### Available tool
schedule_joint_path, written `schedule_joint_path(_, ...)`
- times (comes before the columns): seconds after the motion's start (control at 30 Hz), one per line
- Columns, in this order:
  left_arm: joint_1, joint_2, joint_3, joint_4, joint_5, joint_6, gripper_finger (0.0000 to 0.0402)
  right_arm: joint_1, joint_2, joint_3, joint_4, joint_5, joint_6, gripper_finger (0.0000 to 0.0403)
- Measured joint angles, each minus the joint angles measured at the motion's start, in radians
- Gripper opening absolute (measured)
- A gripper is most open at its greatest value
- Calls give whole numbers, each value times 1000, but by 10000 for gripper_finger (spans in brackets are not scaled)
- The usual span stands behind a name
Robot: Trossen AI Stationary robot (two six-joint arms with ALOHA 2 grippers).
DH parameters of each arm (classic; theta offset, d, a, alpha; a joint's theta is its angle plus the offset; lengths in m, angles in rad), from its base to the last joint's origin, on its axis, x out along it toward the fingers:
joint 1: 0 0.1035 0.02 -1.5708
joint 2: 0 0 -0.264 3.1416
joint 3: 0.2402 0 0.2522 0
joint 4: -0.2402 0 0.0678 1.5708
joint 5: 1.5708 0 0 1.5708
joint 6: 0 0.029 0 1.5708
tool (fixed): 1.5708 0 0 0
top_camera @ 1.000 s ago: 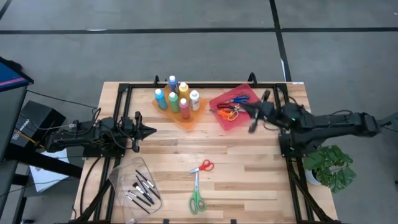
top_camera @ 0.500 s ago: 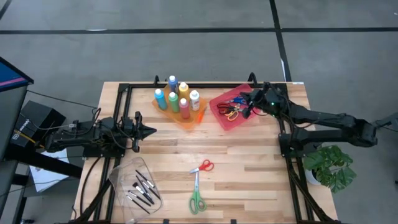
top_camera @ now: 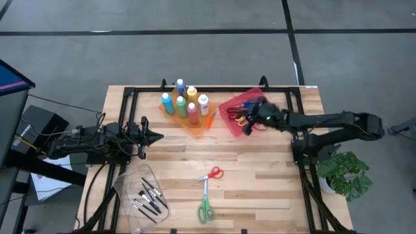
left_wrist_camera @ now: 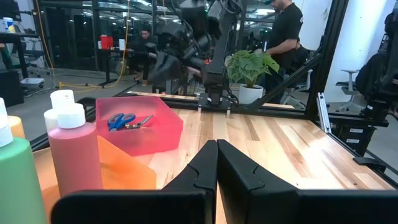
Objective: Pick & Place Paint Supplies
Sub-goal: Put the orange scissors into the pink bin
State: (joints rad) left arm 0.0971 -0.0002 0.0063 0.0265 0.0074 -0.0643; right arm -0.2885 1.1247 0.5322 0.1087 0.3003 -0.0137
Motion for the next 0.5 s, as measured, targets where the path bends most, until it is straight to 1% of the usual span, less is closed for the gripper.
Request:
schedule_joint_path(0.17,0,0,0,0,0,0,1,146,188,99,-7,156,39,3)
schedule_joint_path(0.27,0,0,0,0,0,0,1,219,304,194,-8,219,83,18)
schedule_joint_path(0.37,0,0,0,0,0,0,1,271,414,289,-9,223,115,54)
schedule_joint_path(0.5,0,0,0,0,0,0,1,312,552,407,-40,224,168,121)
